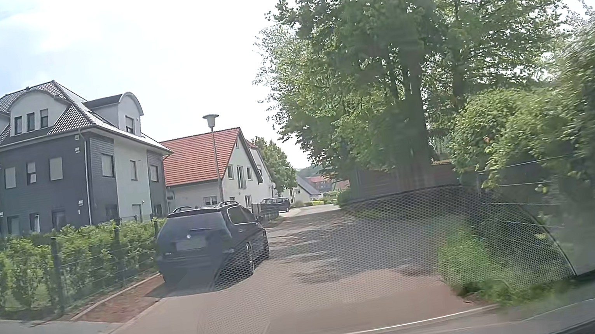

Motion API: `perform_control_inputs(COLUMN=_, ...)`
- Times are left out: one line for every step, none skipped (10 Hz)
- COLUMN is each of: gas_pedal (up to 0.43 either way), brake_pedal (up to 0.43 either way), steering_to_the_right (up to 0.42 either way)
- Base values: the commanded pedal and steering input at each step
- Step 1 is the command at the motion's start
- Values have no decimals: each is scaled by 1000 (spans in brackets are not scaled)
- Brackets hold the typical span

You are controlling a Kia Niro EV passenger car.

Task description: Follow the waypoints while adhering to traffic rules and regulations

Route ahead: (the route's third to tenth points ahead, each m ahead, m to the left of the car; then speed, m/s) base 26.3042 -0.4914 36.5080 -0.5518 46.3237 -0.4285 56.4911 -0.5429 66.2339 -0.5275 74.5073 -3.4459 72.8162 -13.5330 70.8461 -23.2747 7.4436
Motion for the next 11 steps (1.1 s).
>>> perform_control_inputs(gas_pedal=157, brake_pedal=0, steering_to_the_right=4)
perform_control_inputs(gas_pedal=157, brake_pedal=0, steering_to_the_right=4)
perform_control_inputs(gas_pedal=157, brake_pedal=0, steering_to_the_right=4)
perform_control_inputs(gas_pedal=157, brake_pedal=0, steering_to_the_right=3)
perform_control_inputs(gas_pedal=157, brake_pedal=0, steering_to_the_right=3)
perform_control_inputs(gas_pedal=157, brake_pedal=0, steering_to_the_right=3)
perform_control_inputs(gas_pedal=157, brake_pedal=0, steering_to_the_right=1)
perform_control_inputs(gas_pedal=157, brake_pedal=0, steering_to_the_right=0)
perform_control_inputs(gas_pedal=157, brake_pedal=0, steering_to_the_right=0)
perform_control_inputs(gas_pedal=157, brake_pedal=0, steering_to_the_right=-4)
perform_control_inputs(gas_pedal=157, brake_pedal=0, steering_to_the_right=-6)
